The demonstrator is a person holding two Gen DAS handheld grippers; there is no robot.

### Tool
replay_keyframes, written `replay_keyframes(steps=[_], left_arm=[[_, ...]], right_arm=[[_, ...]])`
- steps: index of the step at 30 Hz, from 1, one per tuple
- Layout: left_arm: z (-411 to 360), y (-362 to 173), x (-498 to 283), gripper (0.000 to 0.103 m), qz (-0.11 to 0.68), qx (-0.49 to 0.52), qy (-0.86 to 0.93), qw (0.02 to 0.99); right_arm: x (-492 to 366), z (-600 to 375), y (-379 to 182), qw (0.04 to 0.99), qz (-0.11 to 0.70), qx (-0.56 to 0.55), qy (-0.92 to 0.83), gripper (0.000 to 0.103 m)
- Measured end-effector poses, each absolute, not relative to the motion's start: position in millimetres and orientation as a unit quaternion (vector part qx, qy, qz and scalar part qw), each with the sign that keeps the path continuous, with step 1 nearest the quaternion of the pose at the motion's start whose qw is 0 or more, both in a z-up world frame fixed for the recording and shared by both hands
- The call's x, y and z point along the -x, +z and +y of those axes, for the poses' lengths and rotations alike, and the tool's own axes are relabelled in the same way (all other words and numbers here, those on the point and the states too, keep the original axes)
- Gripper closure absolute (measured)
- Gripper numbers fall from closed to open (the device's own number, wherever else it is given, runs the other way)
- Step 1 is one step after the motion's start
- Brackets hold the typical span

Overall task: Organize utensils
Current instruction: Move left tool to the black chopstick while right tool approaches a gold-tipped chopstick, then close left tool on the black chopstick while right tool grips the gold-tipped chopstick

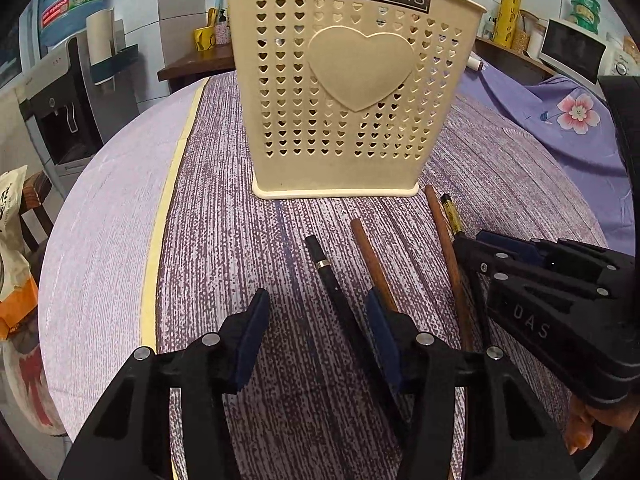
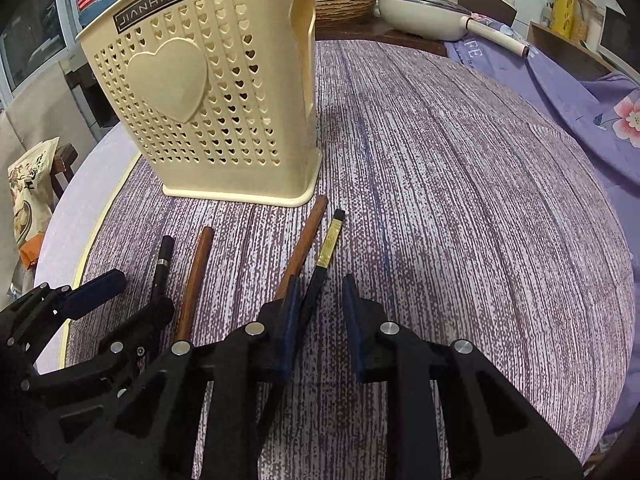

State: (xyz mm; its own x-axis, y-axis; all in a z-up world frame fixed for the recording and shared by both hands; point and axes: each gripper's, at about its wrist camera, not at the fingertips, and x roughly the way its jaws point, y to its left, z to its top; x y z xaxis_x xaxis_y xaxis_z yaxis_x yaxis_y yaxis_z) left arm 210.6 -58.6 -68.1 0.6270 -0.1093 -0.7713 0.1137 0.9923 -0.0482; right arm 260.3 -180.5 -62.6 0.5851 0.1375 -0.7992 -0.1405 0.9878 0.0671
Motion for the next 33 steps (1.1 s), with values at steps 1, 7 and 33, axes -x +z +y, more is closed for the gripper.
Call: replay_keyframes(steps=[1,7,33], left_arm=[[-59,-68,-212,0.055,0.428,-0.003,-0.061,0.902],[-64,-68,-220,0.063,0.427,-0.016,-0.051,0.903],[-67,-67,-238,0.092,0.433,-0.011,-0.058,0.899]], right_arm=[[-261,-180,-63,0.89,0.449,0.003,0.077,0.082],[-270,-181,-62,0.891,0.447,0.002,0.075,0.086],[-289,-200,-61,0.88,0.458,-0.081,0.096,0.093]])
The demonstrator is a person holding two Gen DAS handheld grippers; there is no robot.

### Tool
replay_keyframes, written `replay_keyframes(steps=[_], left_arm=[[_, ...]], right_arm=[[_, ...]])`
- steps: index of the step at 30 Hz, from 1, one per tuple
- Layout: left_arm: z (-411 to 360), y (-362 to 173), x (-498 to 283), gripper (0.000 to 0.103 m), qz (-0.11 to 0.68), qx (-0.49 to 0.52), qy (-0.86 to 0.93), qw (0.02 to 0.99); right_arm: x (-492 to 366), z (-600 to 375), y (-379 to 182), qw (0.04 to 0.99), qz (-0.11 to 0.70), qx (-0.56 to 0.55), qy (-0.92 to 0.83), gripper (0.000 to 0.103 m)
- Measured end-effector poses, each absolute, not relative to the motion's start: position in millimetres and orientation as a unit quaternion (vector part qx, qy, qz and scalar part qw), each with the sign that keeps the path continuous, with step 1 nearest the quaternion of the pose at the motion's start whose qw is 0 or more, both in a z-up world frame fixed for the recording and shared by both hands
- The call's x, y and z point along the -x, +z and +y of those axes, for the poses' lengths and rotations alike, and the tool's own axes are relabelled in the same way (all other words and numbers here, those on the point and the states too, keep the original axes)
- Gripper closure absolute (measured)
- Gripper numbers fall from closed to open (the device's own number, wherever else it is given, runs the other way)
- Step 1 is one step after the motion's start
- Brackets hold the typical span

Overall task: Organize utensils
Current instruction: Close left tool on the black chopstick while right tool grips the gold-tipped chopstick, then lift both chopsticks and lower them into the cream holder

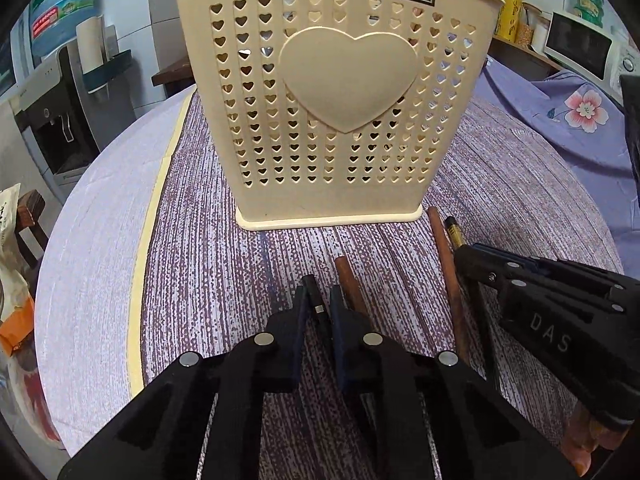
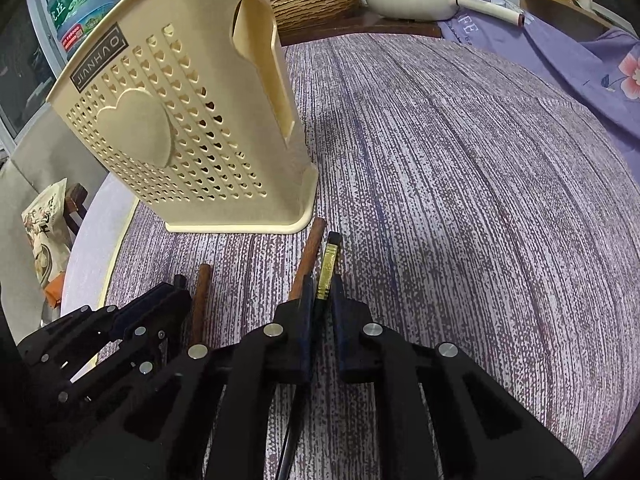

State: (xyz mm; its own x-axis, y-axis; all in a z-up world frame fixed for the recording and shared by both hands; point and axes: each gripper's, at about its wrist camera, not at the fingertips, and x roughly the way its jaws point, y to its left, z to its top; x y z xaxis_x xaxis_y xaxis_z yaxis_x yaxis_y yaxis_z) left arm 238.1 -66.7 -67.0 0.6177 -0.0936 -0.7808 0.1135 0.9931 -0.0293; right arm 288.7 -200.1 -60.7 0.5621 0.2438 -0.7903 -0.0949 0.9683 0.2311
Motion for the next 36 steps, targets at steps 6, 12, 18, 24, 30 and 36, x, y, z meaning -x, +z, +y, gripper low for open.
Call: replay_keyframes(steps=[6,12,18,24,30,36], left_arm=[[-57,-64,-235,0.092,0.431,0.017,-0.07,0.899],[-50,-49,-226,0.093,0.413,0.035,-0.078,0.907],[-45,-18,-210,0.093,0.379,0.048,-0.095,0.919],[-37,12,-192,0.094,0.347,0.063,-0.116,0.929],[-27,39,-177,0.094,0.323,0.081,-0.139,0.933],[-21,57,-164,0.095,0.305,0.077,-0.145,0.938]], right_arm=[[-280,-211,-55,0.884,0.444,-0.102,0.107,0.094],[-264,-224,-35,0.895,0.411,-0.124,0.123,0.094],[-250,-234,-6,0.906,0.373,-0.136,0.144,0.095],[-223,-241,30,0.917,0.33,-0.14,0.174,0.095],[-202,-249,60,0.922,0.301,-0.142,0.197,0.095],[-189,-253,82,0.925,0.281,-0.138,0.213,0.095]])
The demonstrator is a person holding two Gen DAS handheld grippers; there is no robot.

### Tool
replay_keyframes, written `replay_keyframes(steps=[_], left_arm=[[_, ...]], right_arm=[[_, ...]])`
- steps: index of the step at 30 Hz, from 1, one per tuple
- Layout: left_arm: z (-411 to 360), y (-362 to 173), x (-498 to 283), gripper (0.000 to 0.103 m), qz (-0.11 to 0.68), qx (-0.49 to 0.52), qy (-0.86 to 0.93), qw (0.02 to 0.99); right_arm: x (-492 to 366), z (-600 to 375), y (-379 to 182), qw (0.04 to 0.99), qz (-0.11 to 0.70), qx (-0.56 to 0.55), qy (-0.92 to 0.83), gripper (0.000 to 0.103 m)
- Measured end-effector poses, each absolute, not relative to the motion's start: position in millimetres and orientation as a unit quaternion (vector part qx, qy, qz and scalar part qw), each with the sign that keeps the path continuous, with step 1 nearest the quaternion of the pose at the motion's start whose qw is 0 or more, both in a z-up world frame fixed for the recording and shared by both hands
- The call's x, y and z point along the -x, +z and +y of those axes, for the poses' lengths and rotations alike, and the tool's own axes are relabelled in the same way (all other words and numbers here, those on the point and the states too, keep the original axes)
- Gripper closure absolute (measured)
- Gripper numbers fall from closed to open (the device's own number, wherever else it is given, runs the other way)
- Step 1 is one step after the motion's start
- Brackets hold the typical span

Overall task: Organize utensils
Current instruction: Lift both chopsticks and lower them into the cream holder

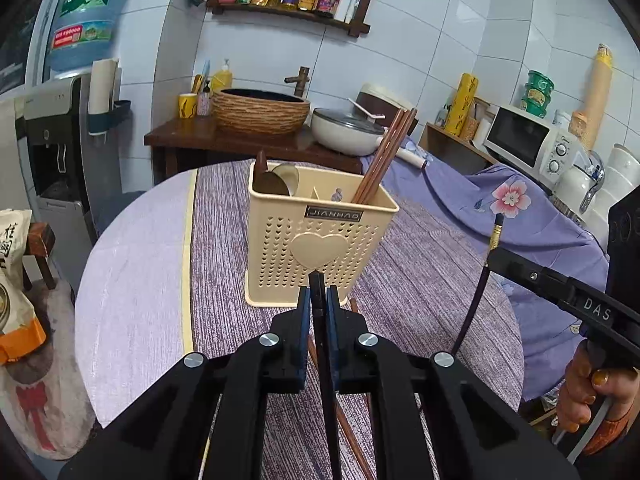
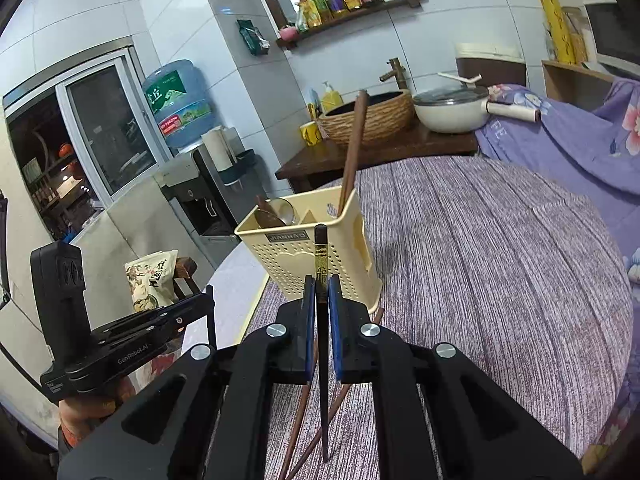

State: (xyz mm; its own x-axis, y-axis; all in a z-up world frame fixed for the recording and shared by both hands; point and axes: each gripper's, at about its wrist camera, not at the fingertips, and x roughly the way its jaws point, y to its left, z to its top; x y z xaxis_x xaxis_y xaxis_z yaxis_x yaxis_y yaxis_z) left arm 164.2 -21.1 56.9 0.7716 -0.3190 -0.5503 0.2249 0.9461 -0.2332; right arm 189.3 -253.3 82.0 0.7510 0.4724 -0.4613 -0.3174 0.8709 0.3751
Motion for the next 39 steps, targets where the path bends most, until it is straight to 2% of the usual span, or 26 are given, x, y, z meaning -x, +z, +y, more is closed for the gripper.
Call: replay_keyframes(steps=[27,39], left_arm=[[-16,128,-157,0.096,0.225,0.044,-0.134,0.964],[-25,193,-171,0.096,0.194,0.032,-0.156,0.968]], right_arm=[[-190,-224,147,0.943,0.233,-0.068,0.226,0.096],[-217,-229,194,0.944,0.224,-0.071,0.231,0.096]])
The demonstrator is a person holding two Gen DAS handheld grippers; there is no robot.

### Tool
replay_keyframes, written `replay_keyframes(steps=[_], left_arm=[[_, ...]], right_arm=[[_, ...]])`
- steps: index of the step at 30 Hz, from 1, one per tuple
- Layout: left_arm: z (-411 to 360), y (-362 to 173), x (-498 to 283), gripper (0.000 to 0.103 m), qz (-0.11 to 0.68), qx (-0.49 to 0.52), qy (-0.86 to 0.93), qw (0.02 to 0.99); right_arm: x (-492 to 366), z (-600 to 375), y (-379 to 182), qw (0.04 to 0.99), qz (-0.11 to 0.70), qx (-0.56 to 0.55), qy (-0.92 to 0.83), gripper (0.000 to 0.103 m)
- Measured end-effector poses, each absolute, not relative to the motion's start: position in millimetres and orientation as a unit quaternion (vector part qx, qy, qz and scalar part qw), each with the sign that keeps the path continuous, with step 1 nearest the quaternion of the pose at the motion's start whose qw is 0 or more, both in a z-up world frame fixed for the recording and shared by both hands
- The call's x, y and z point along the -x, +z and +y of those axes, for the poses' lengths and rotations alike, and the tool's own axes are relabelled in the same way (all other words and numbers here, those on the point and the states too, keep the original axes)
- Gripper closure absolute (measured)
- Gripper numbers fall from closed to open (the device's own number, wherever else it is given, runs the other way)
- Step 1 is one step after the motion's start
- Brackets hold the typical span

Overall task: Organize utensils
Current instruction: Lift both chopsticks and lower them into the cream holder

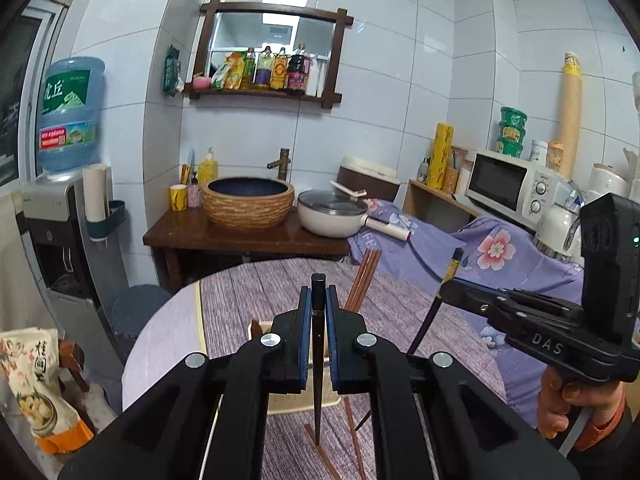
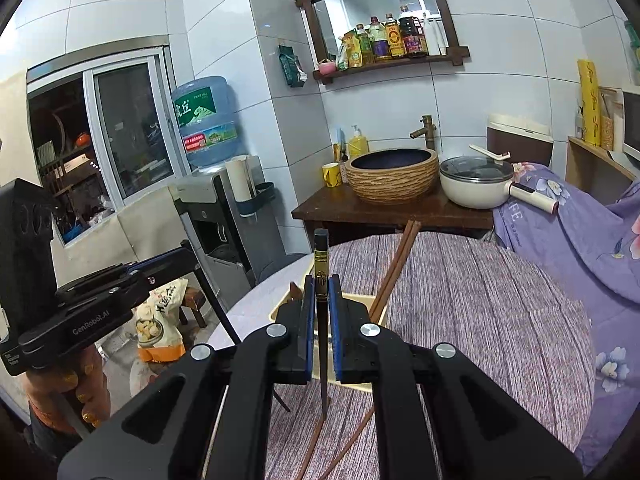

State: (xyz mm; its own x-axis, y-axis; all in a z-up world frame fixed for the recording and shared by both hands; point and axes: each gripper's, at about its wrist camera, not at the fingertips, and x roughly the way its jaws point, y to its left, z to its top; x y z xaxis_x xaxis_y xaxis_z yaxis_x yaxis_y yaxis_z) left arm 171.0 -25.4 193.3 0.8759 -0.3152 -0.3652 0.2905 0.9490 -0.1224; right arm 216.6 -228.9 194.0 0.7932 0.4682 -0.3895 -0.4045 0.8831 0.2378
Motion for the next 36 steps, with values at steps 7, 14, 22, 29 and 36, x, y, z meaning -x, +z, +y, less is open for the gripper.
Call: replay_keyframes(steps=[7,14,22,29,36], left_arm=[[-26,247,-179,0.096,0.147,0.036,-0.142,0.978],[-29,263,-214,0.096,0.13,0.048,-0.108,0.985],[-30,217,-247,0.096,0.162,0.052,-0.093,0.981],[-27,167,-269,0.096,0.217,0.057,-0.088,0.971],[-27,133,-281,0.096,0.253,0.055,-0.084,0.962]], right_arm=[[-228,-232,239,0.951,0.188,-0.086,0.23,0.096],[-248,-221,264,0.971,0.144,-0.059,0.182,0.095],[-284,-205,222,0.97,0.176,-0.05,0.158,0.095],[-300,-198,174,0.961,0.22,-0.057,0.156,0.095],[-312,-202,145,0.953,0.253,-0.077,0.148,0.095]])
